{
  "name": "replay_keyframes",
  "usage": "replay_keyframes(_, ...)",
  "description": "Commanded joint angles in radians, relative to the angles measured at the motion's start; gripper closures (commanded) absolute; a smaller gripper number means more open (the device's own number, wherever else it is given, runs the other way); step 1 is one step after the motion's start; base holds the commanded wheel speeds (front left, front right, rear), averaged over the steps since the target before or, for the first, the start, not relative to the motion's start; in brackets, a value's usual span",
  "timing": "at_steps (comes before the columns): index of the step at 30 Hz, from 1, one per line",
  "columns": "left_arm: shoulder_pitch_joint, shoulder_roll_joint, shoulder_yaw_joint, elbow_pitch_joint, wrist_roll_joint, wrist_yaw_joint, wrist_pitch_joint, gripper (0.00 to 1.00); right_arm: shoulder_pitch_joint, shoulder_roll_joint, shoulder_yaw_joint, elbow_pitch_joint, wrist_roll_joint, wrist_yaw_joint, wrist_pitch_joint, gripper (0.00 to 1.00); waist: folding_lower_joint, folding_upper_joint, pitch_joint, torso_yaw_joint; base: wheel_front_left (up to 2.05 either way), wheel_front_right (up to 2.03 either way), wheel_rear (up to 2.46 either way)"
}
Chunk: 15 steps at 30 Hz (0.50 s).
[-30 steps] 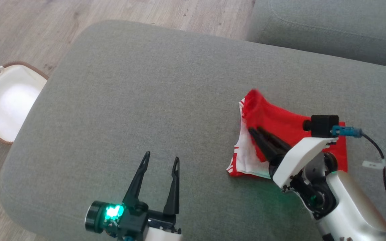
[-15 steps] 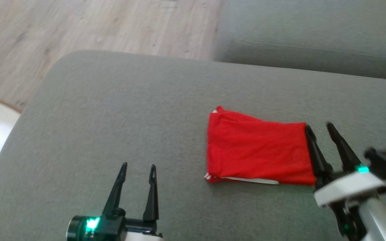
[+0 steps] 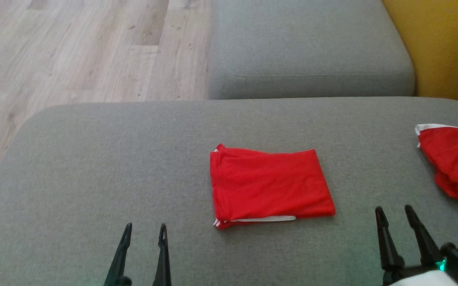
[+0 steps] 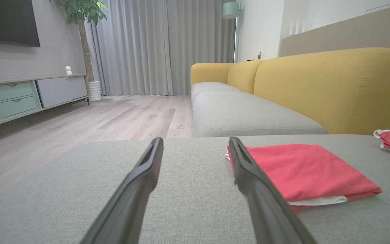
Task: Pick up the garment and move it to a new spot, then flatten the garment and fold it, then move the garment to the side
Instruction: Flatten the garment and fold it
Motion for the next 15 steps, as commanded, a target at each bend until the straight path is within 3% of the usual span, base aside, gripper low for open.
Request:
replay_keyframes(1, -0.021, -0.005, 0.044, -0.048, 0.015, -0.005, -0.008, 0.00, -0.019, -0.002, 0.003, -0.036, -0.016, 0.003, -0.012, 0.00, 0.0001, 0.0000, -0.013, -0.014, 0.00, 0.00, 0.00)
replay_keyframes(15, 0.002, -0.011, 0.087, -0.052, 0.027, -0.044, -0.008, 0.00, 0.004, 0.025, -0.003, -0.035, -0.055, 0.003, -0.012, 0.00, 0.0001, 0.0000, -0.023, -0.008, 0.00, 0.00, 0.00)
